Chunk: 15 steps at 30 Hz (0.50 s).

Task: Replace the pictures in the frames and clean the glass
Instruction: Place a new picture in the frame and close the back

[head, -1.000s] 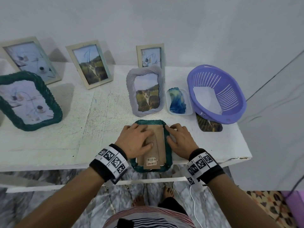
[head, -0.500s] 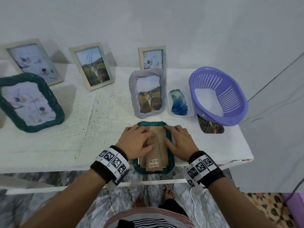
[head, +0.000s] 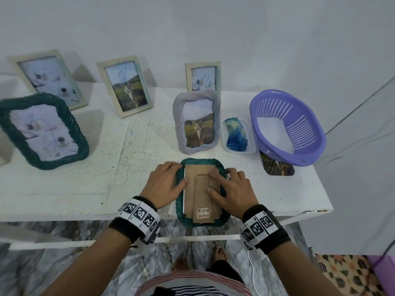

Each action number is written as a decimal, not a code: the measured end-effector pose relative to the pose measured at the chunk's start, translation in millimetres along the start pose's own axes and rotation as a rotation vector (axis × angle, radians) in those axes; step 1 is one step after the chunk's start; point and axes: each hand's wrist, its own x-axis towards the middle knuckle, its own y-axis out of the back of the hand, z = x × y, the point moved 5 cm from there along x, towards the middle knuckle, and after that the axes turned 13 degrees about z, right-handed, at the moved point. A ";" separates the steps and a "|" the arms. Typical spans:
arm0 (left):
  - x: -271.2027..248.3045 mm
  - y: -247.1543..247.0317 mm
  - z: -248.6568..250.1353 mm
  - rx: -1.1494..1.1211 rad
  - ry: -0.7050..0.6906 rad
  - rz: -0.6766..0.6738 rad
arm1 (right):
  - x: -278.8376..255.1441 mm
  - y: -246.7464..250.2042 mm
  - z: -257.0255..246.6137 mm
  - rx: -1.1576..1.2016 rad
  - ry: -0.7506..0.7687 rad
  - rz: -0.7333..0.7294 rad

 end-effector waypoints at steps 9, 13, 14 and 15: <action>1.1 -2.7 -1.0 -0.071 0.082 0.008 | 0.4 -0.5 0.5 0.007 -0.001 -0.005; 1.6 -2.9 -2.0 -0.064 0.073 0.005 | 0.0 0.0 0.3 -0.005 0.006 -0.005; 1.4 -3.3 -1.6 -0.047 0.057 0.006 | 0.2 0.3 -0.3 -0.004 0.012 -0.001; 1.0 -3.3 -0.9 -0.034 0.046 0.006 | 0.2 1.2 -1.1 -0.003 0.015 0.001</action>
